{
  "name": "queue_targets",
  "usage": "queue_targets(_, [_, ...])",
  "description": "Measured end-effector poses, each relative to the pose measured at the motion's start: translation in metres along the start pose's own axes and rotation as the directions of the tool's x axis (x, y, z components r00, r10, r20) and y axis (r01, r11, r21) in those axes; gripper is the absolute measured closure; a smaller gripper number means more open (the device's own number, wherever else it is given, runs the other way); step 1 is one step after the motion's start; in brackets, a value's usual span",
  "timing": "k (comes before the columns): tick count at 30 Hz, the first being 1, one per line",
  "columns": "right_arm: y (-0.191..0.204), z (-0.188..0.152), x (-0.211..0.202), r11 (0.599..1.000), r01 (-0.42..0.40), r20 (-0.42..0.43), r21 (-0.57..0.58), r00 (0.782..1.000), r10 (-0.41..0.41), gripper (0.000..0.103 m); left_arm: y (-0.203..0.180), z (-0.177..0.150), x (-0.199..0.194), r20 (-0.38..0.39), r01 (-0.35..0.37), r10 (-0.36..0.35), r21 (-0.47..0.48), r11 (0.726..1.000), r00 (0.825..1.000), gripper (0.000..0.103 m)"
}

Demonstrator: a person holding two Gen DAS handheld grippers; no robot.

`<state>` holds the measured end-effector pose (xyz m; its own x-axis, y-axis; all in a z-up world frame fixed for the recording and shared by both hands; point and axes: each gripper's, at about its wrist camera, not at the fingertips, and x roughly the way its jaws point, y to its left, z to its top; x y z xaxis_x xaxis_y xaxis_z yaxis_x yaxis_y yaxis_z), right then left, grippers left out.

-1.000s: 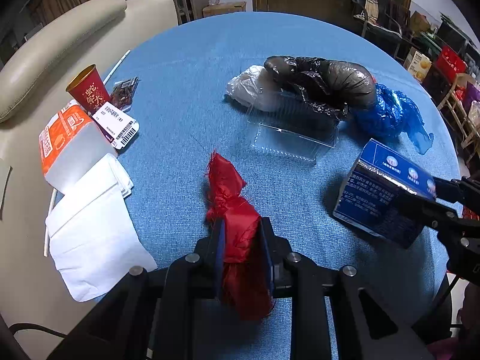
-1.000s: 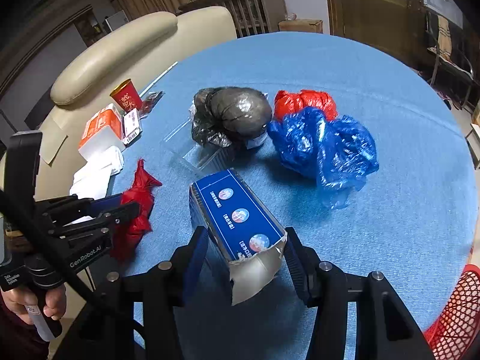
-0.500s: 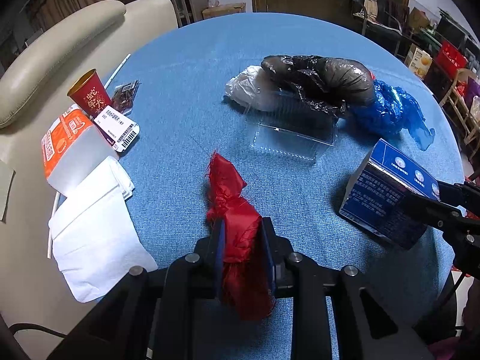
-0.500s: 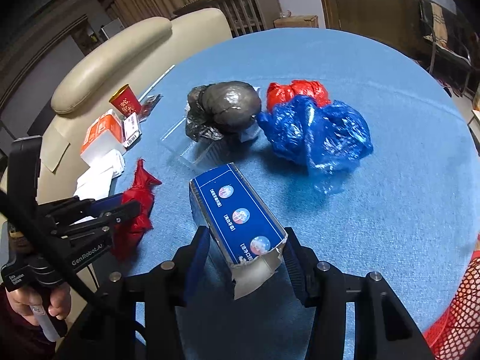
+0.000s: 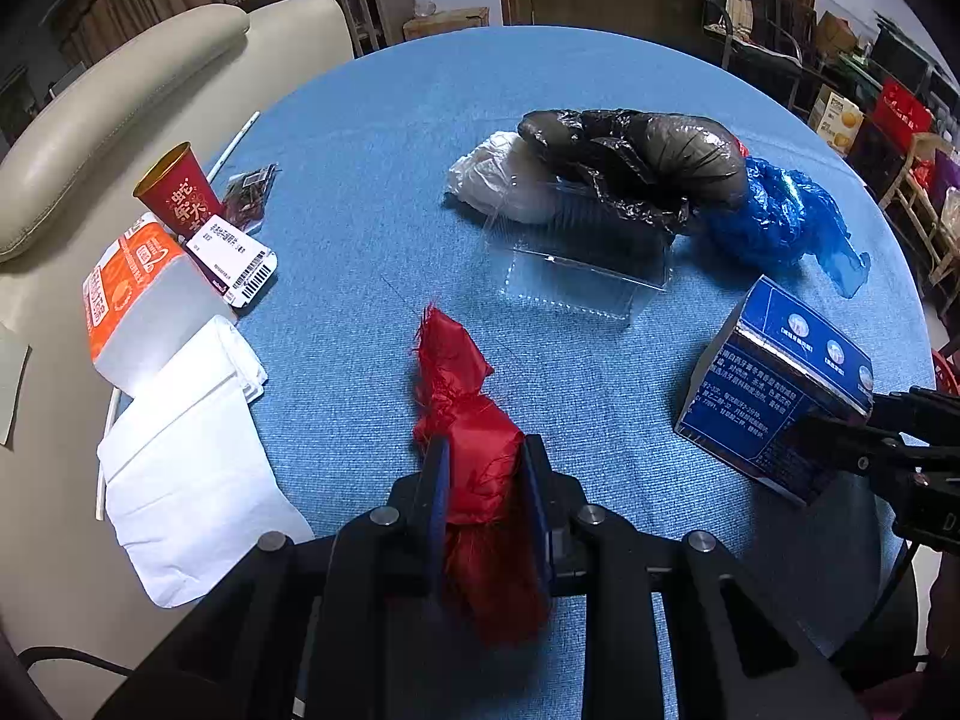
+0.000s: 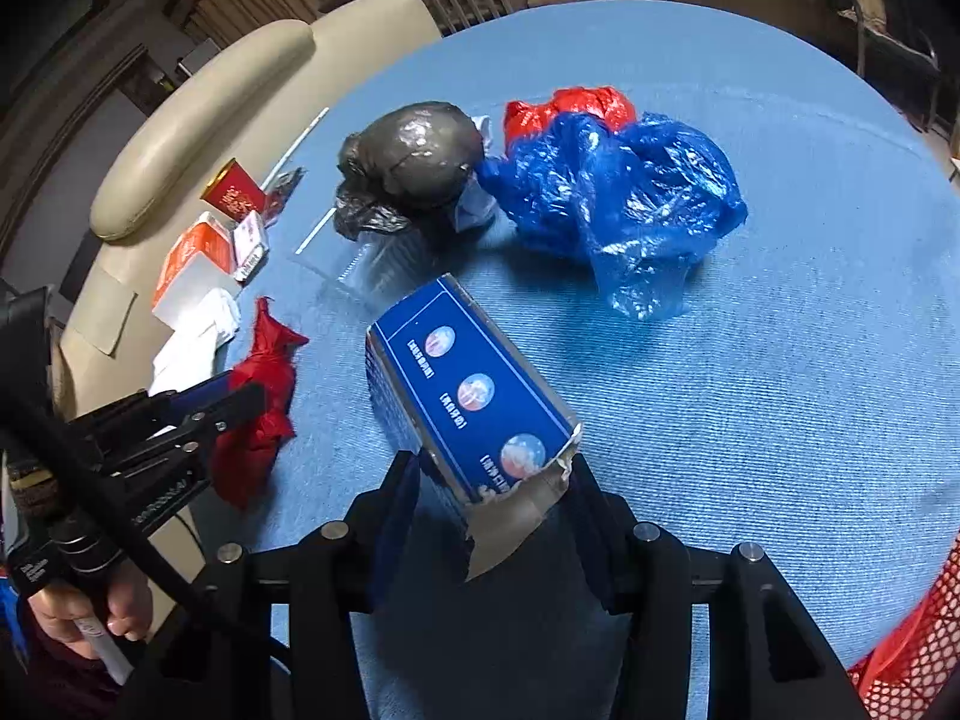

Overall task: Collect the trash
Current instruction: 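Lift the red bundle with the left tool while the right tool lifts the box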

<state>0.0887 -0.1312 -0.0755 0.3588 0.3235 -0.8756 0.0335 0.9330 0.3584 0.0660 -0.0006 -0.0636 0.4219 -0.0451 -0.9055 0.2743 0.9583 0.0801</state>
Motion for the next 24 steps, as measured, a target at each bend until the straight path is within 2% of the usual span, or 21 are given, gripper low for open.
queue_targets(14, [0.014, 0.01, -0.004, 0.999, -0.011, 0.026, -0.045, 1.0, 0.012, 0.044, 0.0, -0.001, 0.0, 0.0, -0.005, 0.005, 0.005, 1.0, 1.0, 0.077])
queue_targets(24, [0.008, 0.004, -0.003, 0.999, 0.0, 0.05, -0.04, 0.999, 0.002, 0.05, -0.004, -0.003, -0.004, 0.01, -0.001, 0.001, 0.015, 1.0, 1.0, 0.078])
